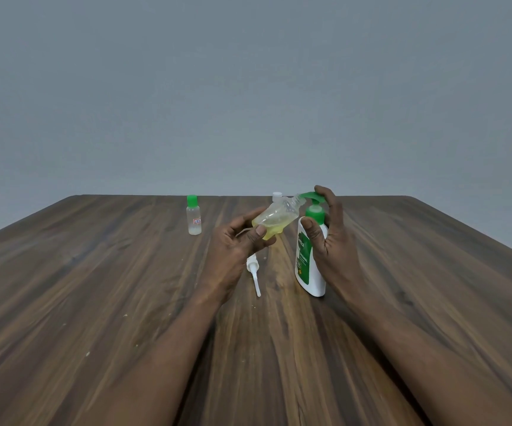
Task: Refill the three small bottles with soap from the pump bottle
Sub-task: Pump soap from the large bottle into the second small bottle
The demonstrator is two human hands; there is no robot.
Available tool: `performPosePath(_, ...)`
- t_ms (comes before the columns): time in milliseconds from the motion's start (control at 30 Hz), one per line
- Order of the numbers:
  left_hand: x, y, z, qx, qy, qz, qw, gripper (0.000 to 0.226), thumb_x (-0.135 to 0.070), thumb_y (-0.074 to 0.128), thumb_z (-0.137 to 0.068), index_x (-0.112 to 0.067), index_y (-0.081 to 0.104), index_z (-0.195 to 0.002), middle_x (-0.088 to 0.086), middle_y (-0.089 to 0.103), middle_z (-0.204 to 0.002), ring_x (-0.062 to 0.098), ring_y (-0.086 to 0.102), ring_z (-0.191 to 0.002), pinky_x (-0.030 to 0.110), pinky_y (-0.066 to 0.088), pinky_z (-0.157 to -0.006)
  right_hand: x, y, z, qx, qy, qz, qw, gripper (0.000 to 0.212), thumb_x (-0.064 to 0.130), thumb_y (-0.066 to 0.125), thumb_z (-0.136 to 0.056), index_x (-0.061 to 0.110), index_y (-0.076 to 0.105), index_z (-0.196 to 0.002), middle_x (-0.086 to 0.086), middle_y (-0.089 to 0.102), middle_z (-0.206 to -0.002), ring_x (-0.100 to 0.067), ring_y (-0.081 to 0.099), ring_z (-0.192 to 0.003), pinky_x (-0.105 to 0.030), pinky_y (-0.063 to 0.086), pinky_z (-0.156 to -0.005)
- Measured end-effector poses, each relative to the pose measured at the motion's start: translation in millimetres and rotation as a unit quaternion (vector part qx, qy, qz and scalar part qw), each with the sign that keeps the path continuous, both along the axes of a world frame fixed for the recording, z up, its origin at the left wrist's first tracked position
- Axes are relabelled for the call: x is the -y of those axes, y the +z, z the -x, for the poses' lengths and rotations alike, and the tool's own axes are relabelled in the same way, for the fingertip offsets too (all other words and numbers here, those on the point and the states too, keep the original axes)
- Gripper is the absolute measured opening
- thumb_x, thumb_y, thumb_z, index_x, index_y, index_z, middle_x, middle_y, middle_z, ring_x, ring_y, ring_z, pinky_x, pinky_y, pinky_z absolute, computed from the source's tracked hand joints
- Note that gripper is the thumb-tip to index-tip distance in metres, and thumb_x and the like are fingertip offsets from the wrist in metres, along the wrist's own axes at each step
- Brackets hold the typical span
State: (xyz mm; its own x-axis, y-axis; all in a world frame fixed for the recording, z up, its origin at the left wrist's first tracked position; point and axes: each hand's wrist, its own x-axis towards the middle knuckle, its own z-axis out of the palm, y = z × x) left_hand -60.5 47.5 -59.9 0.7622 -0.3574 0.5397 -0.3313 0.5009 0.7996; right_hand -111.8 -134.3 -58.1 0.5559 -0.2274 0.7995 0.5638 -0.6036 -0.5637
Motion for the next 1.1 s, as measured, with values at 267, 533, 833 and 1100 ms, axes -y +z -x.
performPosePath(267, 1.0, -1.1, -0.4, -0.008, 0.006, -0.005, 1.000, 0.036, -0.015, 0.067, -0.090, -0.012, 0.068, -0.126, 0.007, 0.075, -0.119, 0.030, 0.071, -0.112, 0.030, 0.060, -0.085, -1.0, -1.5, -3.4, 0.001, -0.019, -0.013, 1.000, 0.038, 0.041, 0.052, -0.099, 0.042, 0.039, -0.134, 0.030, 0.060, -0.113, 0.005, 0.063, -0.102, -0.006, 0.043, -0.080)
performPosePath(533, 0.9, -2.6, -2.1, -0.005, 0.006, -0.012, 1.000, 0.040, -0.016, 0.068, -0.089, -0.006, 0.066, -0.129, 0.011, 0.074, -0.120, 0.030, 0.070, -0.113, 0.032, 0.060, -0.086, 0.8, -3.1, -5.0, -0.001, -0.012, -0.023, 1.000, 0.042, 0.046, 0.054, -0.097, 0.041, 0.037, -0.135, 0.015, 0.065, -0.115, 0.000, 0.065, -0.102, -0.010, 0.047, -0.080)
performPosePath(833, 1.5, -2.6, -3.5, -0.008, 0.004, -0.007, 1.000, 0.035, -0.011, 0.068, -0.091, -0.009, 0.067, -0.126, 0.011, 0.074, -0.120, 0.029, 0.071, -0.112, 0.030, 0.060, -0.086, 0.3, -2.6, -4.4, -0.002, 0.002, -0.024, 1.000, 0.042, 0.036, 0.052, -0.100, 0.040, 0.036, -0.139, 0.021, 0.062, -0.118, 0.000, 0.063, -0.106, -0.010, 0.045, -0.083)
performPosePath(1100, 1.1, -4.1, -2.5, -0.009, 0.003, -0.016, 1.000, 0.034, -0.010, 0.066, -0.093, -0.008, 0.067, -0.127, 0.012, 0.074, -0.120, 0.028, 0.070, -0.114, 0.032, 0.060, -0.087, -0.2, -3.7, -6.3, -0.008, -0.022, -0.029, 0.999, 0.036, 0.047, 0.050, -0.097, 0.038, 0.039, -0.131, 0.017, 0.065, -0.110, 0.001, 0.065, -0.100, -0.016, 0.049, -0.079)
